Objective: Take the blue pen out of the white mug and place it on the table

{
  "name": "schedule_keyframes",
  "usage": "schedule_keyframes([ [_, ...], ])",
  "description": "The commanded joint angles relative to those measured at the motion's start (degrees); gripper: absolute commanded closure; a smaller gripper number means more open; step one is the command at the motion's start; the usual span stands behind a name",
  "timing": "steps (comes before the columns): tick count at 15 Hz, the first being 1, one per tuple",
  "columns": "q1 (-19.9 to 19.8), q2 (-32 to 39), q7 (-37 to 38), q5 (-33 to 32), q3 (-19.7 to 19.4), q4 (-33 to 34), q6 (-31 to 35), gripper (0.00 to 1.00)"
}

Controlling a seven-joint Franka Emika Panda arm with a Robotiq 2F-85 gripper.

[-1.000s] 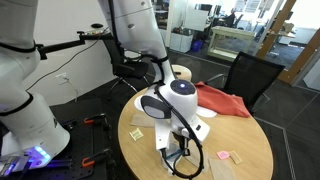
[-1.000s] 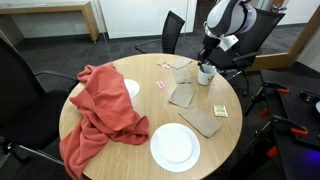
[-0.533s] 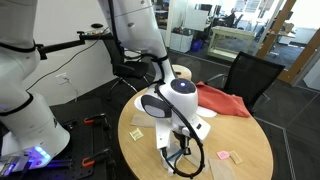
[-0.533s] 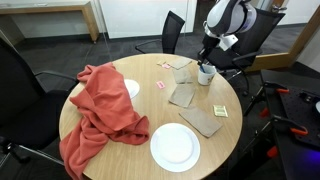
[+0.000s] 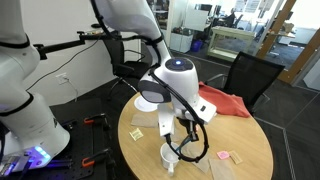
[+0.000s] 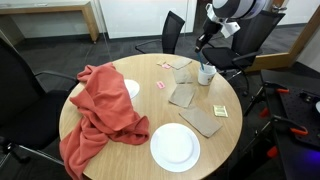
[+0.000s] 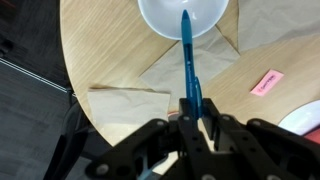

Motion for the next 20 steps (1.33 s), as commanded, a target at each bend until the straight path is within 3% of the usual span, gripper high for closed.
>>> schedule_keyframes([
  [1, 1.12, -10.17, -0.88, -0.08, 0.02, -7.13, 2.57, 0.96],
  [6, 1.3, -17.83, 0.04, 0.88, 0.94, -8.72, 1.36, 0.96],
  [12, 5.0, -14.61, 3.84, 0.34, 5.01, -3.0, -0.04, 0.96],
  [20, 6.62, -13.31, -1.59, -0.57, 8.86, -2.67, -5.01, 0.96],
])
